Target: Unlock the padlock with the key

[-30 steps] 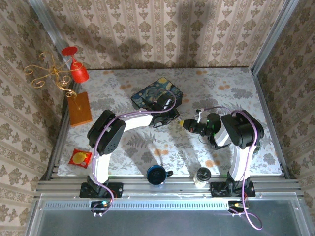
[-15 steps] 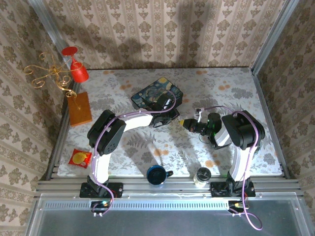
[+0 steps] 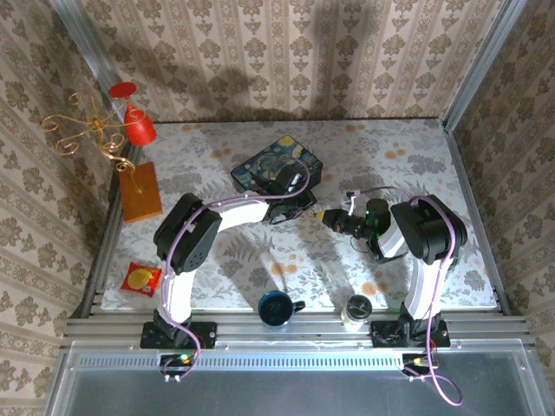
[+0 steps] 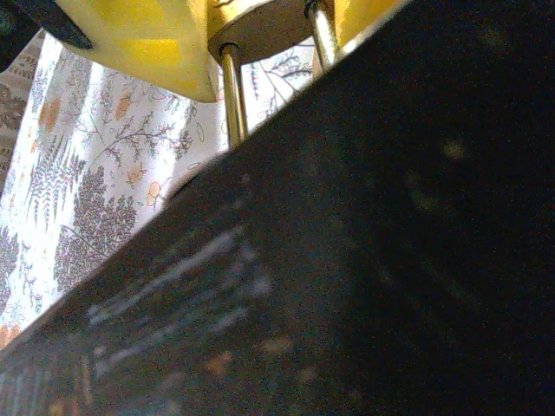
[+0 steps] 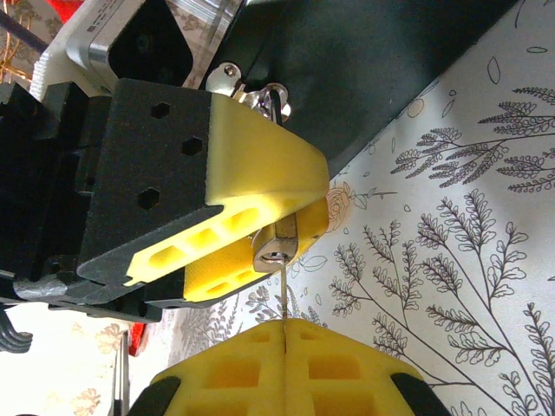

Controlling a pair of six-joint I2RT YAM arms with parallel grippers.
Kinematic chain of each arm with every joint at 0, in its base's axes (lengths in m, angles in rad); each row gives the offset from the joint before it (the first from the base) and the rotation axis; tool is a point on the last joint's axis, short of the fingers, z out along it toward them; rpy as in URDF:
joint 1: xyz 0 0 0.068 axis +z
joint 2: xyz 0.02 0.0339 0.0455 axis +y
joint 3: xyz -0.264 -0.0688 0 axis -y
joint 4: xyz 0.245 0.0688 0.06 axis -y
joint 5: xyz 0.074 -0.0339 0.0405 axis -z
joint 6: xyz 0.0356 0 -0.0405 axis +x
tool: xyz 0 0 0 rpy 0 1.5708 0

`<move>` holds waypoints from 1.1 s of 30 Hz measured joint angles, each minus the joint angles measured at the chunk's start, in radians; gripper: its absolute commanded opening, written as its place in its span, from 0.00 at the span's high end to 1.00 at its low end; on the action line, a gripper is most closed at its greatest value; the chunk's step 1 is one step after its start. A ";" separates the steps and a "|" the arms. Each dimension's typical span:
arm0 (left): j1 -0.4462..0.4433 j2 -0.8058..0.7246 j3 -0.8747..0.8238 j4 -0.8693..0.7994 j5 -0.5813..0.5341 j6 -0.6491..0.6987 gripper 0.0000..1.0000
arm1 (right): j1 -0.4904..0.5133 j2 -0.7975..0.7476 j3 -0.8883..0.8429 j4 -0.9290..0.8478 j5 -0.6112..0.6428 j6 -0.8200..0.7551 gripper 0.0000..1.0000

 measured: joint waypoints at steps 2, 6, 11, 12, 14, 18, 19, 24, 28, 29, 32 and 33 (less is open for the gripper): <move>0.000 0.000 0.000 0.002 0.000 0.000 0.74 | 0.000 0.000 -0.001 0.000 0.000 0.000 1.00; 0.000 0.000 0.000 0.005 0.000 0.000 0.74 | 0.000 0.000 -0.010 0.000 0.000 0.003 1.00; 0.000 0.000 -0.003 0.012 0.000 0.000 0.74 | 0.000 0.000 -0.011 0.000 -0.001 0.003 1.00; 0.000 0.000 -0.004 0.014 0.000 0.000 0.74 | 0.000 0.000 -0.011 0.000 -0.001 0.004 1.00; 0.000 0.000 -0.006 0.020 0.000 0.000 0.74 | -0.002 0.000 -0.011 0.000 -0.002 0.003 1.00; 0.000 0.000 -0.006 0.020 0.000 0.000 0.74 | -0.002 -0.002 -0.013 0.000 -0.004 0.004 1.00; 0.000 0.000 -0.006 0.020 0.000 0.000 0.75 | -0.002 -0.004 -0.015 0.000 -0.004 0.004 1.00; 0.000 0.000 -0.013 0.034 0.001 0.000 0.75 | -0.007 -0.021 -0.021 0.000 -0.004 0.004 1.00; 0.001 0.000 -0.031 0.062 0.008 0.000 0.75 | -0.010 -0.026 -0.021 0.002 -0.004 0.007 1.00; 0.001 0.000 -0.034 0.068 0.008 0.000 0.75 | -0.011 -0.026 -0.021 0.003 -0.004 0.008 1.00; 0.001 0.000 -0.037 0.078 0.009 0.000 0.75 | -0.011 -0.026 -0.021 0.009 -0.004 0.011 1.00; 0.001 0.000 -0.038 0.080 0.010 0.000 0.75 | -0.011 -0.026 -0.021 0.010 -0.003 0.011 1.00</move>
